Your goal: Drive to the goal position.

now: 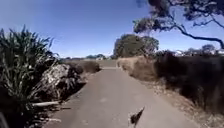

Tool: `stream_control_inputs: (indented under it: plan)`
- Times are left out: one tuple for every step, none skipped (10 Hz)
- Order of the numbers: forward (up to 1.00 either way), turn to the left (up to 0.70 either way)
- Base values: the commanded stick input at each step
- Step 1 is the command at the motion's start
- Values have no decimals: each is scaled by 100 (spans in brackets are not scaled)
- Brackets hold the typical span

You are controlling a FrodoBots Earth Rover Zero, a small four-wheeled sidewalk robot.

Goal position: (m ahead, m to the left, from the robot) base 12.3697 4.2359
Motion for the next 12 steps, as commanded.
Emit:
stream_control_inputs:
  plan:
    - [70,0]
    - [70,0]
    - [70,0]
    - [70,0]
    - [70,0]
    - [70,0]
    - [70,0]
    - [70,0]
    - [70,0]
    - [70,0]
    - [70,0]
    - [70,0]
